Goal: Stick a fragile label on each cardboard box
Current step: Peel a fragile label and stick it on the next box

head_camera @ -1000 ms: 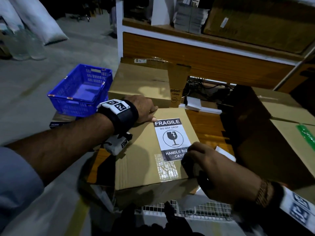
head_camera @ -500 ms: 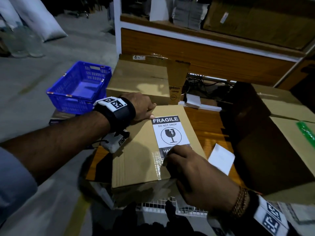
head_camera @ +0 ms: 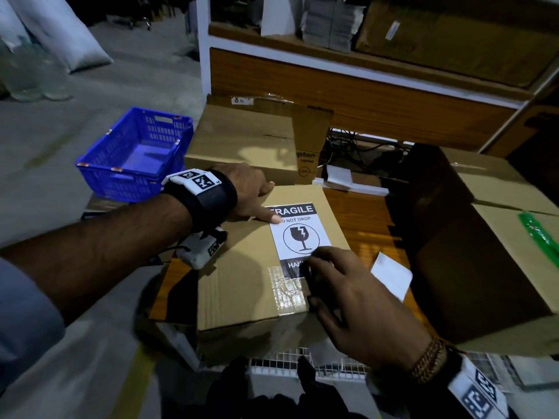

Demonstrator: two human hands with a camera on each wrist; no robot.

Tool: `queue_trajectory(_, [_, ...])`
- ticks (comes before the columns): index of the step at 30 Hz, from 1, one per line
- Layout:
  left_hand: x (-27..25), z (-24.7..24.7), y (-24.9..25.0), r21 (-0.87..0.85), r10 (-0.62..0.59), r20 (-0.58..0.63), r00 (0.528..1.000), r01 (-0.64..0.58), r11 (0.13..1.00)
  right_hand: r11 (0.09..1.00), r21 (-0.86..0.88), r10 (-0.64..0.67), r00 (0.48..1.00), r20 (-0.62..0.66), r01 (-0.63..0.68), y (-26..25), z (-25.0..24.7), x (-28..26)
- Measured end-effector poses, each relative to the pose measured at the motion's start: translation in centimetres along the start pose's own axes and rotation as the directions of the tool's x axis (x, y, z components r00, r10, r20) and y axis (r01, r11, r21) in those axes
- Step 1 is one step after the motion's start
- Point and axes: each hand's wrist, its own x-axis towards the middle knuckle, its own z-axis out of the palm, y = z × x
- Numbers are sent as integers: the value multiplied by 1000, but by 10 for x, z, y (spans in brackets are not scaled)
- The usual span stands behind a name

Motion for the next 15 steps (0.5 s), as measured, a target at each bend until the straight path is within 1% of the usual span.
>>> queue_trajectory(2, [1,0,-3,-30,19,-6,1000,-19,999,997,-72,30,1000,3,-30,4,7,-4])
queue_trajectory(4, [3,0,-8,-77,25,-6,1000,-26,997,994,-84,71,997,6,-71,4,13,-10])
queue_trajectory(6, [3,-1,-11,-110,15,-8,1000,-16,994,992,-87,84,996,-41,-87,3,14,-19])
queue_trajectory(8, [3,-3,-10,-123,9,-22,1000,-11,992,992,-95,75,991,-114,-86,2,13,-27])
queue_trajectory(12, [3,-4,-5,-100,-11,-31,999,8,995,990,-92,87,973,-214,-109,8,7,-27])
queue_trajectory(14, [3,-3,-1,-85,-33,-13,999,32,996,993,-75,71,978,-198,-87,11,8,-23])
queue_trajectory(15, [1,-3,1,-66,-38,5,999,38,997,994,-78,65,987,-150,-78,11,10,-20])
